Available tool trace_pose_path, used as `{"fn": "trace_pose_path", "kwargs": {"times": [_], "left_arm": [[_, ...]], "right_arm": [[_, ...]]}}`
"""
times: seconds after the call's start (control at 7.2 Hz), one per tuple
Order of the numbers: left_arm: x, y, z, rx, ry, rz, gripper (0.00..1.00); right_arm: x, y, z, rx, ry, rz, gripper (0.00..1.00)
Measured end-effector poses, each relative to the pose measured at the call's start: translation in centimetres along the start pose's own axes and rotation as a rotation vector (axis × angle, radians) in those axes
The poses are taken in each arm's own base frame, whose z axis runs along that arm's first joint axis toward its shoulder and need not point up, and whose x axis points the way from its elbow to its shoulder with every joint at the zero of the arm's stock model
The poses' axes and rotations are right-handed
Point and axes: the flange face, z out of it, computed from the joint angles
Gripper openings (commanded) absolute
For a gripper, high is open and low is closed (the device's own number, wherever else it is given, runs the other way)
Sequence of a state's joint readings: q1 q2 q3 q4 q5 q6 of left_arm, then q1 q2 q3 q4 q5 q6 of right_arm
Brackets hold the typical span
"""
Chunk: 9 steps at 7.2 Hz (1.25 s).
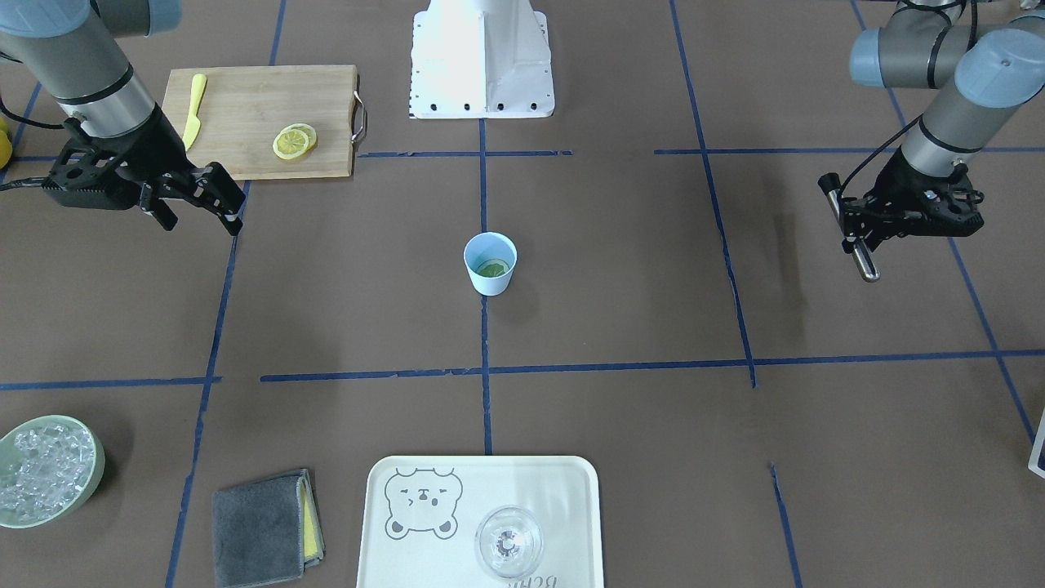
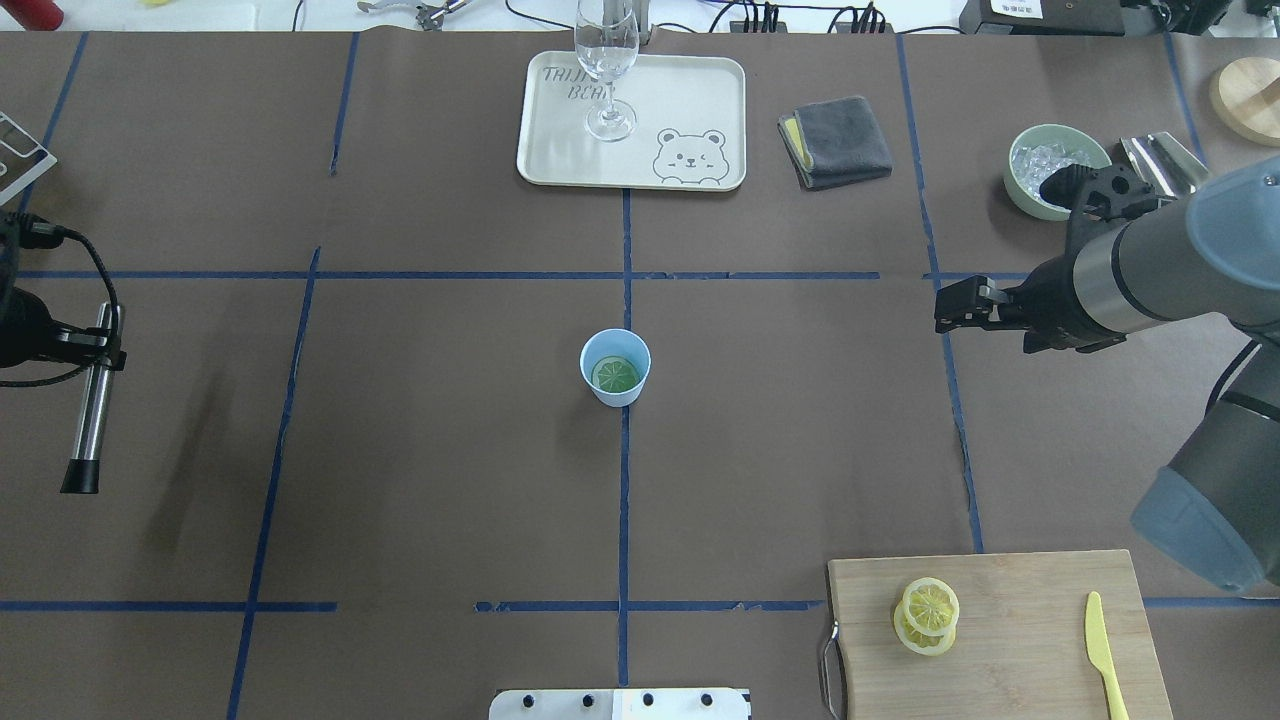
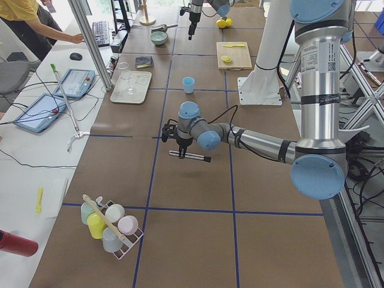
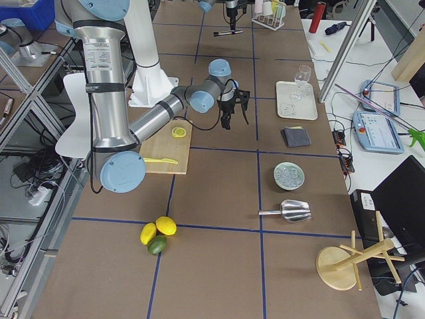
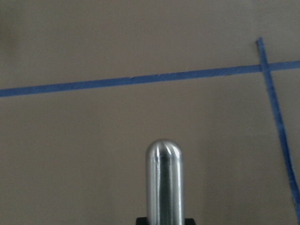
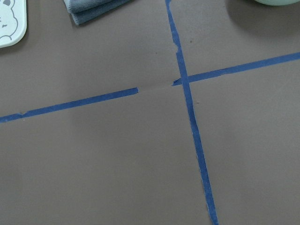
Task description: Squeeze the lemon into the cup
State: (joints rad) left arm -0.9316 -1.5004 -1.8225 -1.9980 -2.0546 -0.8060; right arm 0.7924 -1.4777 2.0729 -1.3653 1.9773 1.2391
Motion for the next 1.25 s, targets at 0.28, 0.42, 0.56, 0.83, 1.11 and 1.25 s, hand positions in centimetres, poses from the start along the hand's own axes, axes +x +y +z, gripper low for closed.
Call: {"fn": "trace_pose_path", "kwargs": {"times": [0.28, 0.42, 0.56, 0.83, 1.11, 1.25], "left_arm": [[0.4, -1.3, 1.4, -0.040, -0.038, -0.027, 0.00], [0.9, -2.3, 2.2, -0.044, -0.041, -0.029, 0.00], [1.3, -2.7, 3.0, -0.050, -0.042, -0.025, 0.00], [2.5, -2.2, 4.4, -0.075, -0.044, -0.002, 0.00], [3.3, -1.6, 5.3, -0.093, -0.044, 0.014, 0.00], [3.5, -1.4, 5.5, -0.097, -0.043, 0.020, 0.00]], "right_arm": [[0.0, 0.0, -0.1, 0.000, 0.000, 0.002, 1.00], [0.0, 0.0, -0.1, 0.000, -0.001, 0.003, 1.00], [0.0, 0.0, 0.0, 0.000, -0.001, 0.003, 1.00], [0.0, 0.0, 0.1, 0.000, 0.002, 0.004, 1.00], [0.1, 0.0, 0.2, 0.000, 0.005, 0.007, 1.00], [0.2, -0.1, 0.3, 0.000, 0.007, 0.008, 1.00]]}}
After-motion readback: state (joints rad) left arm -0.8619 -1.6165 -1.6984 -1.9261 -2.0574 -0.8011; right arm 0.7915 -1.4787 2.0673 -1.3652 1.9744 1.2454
